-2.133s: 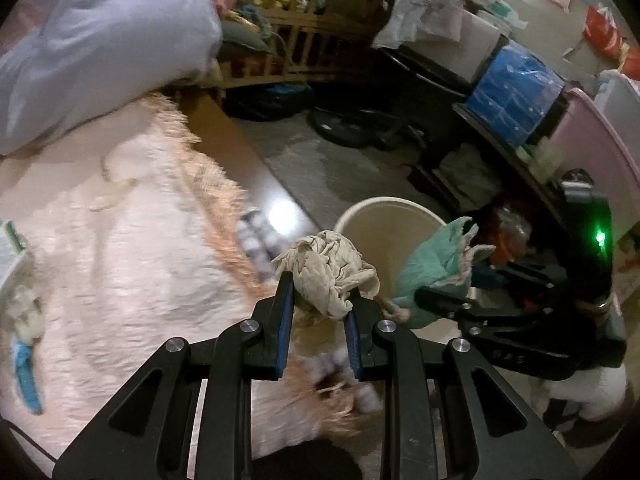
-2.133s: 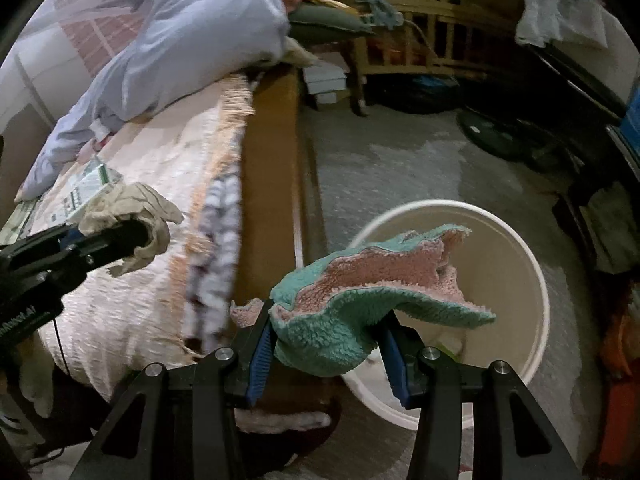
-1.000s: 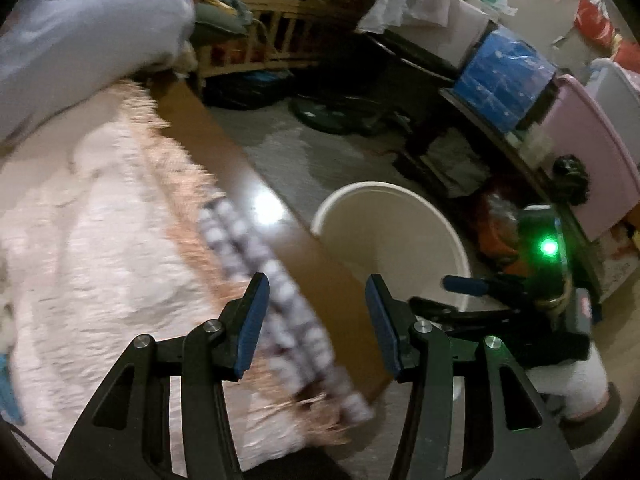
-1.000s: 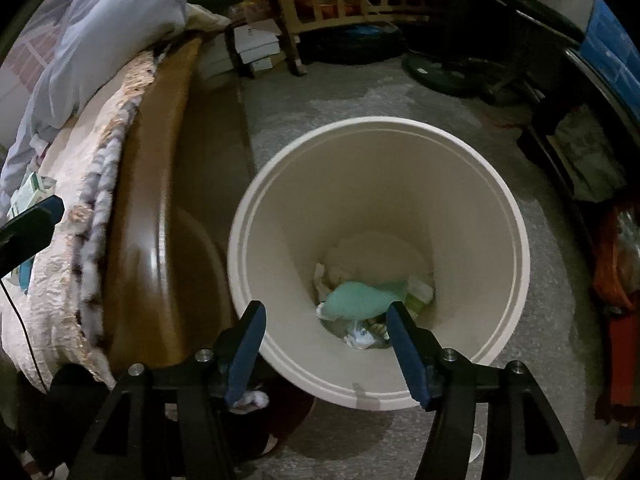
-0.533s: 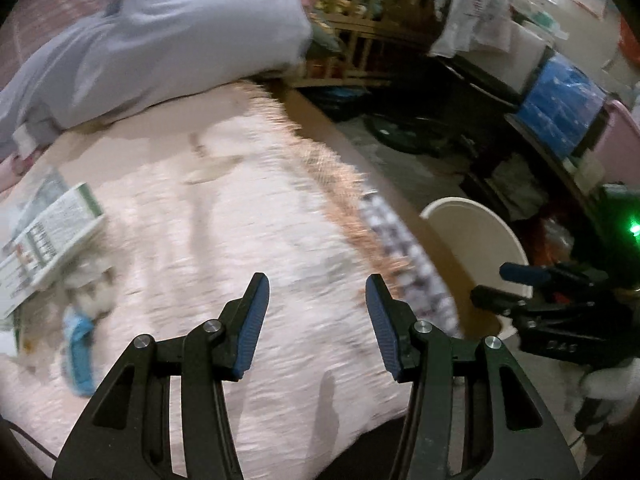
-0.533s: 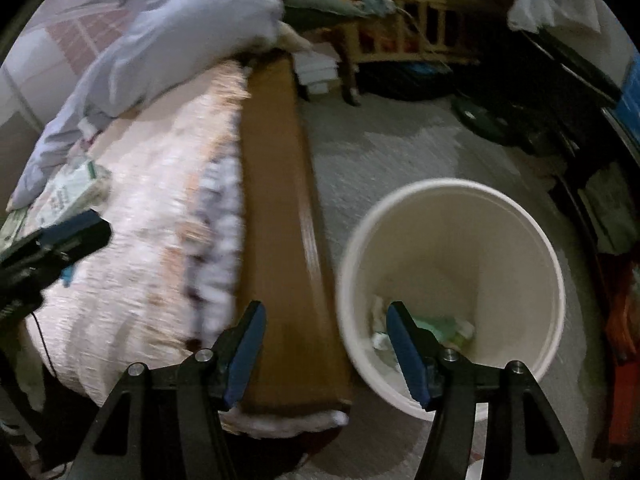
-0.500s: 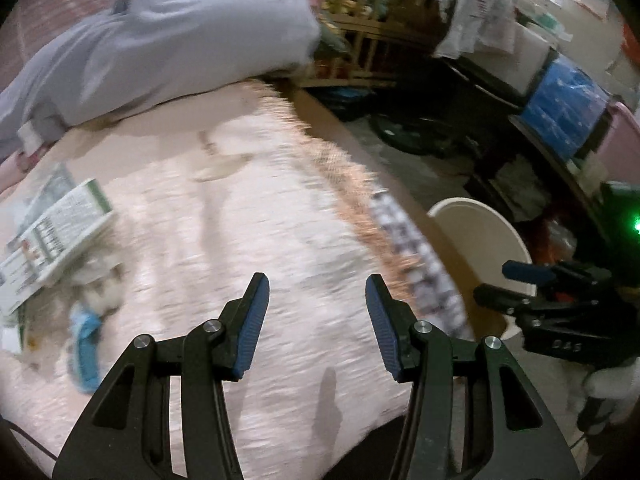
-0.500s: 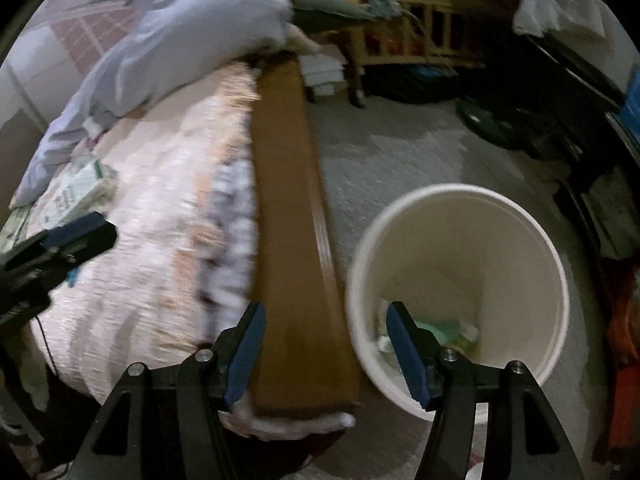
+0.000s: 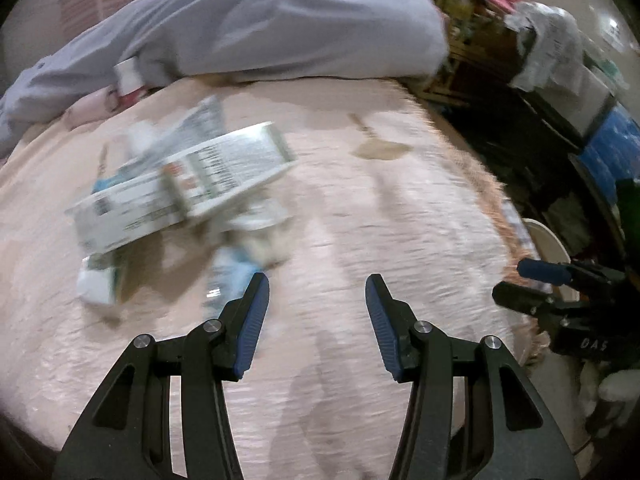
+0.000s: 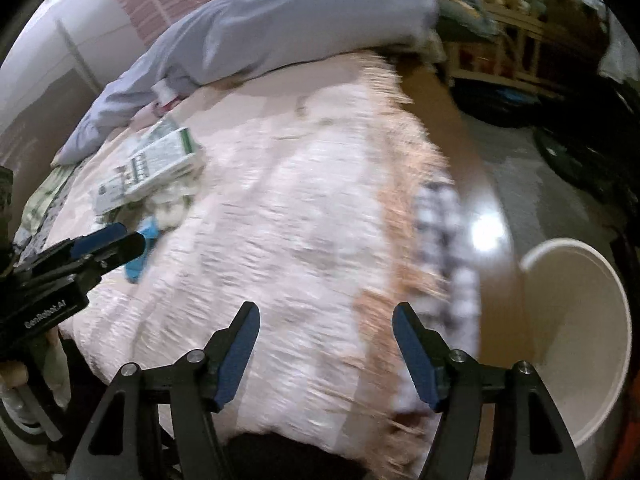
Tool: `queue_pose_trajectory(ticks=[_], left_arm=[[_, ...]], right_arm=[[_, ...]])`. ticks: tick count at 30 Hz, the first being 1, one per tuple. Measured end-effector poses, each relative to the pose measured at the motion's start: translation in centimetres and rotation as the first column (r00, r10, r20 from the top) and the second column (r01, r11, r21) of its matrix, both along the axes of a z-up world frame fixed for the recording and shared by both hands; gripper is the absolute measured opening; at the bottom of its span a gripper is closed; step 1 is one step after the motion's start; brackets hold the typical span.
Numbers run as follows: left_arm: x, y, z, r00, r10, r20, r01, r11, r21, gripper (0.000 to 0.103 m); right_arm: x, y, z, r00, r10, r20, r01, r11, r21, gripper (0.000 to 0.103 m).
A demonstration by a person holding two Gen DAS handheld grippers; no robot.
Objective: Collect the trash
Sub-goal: 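Move both open tools back over the trash on the bed, then grasp the white teddy bear with the right tool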
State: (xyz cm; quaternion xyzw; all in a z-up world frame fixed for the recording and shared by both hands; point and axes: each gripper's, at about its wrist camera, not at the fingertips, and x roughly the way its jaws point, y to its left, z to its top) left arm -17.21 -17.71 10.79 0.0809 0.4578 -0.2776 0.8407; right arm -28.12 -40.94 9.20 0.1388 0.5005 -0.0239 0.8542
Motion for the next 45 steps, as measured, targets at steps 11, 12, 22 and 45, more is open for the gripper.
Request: queue_pose_trajectory(ticks=[11,12,22,45], left_arm=[[3.0,9.2,-1.2,0.985,0.169,-0.025,-0.168,0.985,0.026,0.049],[3.1,9.7,-1.3,0.984,0.178,-0.030,-0.177,0.984,0.025,0.049],[3.7,14.1,-1.8,0.972,0.229,-0.055,-0.228,0.974,0.010,0.049],[7.2,14.3,-1.7,0.962,0.261,-0.076,-0.265,0.963,-0.049,0.049]], right_arm=[[8.1,6.8,-0.8,0.988,0.152,0.014,-0.152,0.988,0.026,0.066],[8.8,7.3,-1.0,0.987,0.163,0.012,-0.163,0.986,0.030,0.066],[15.6,12.0,-2.9,0.975,0.220,0.017,-0.221,0.972,0.076,0.066],[17.2,10.8,-2.5,0.963,0.270,0.006,-0.269,0.960,-0.076,0.042]])
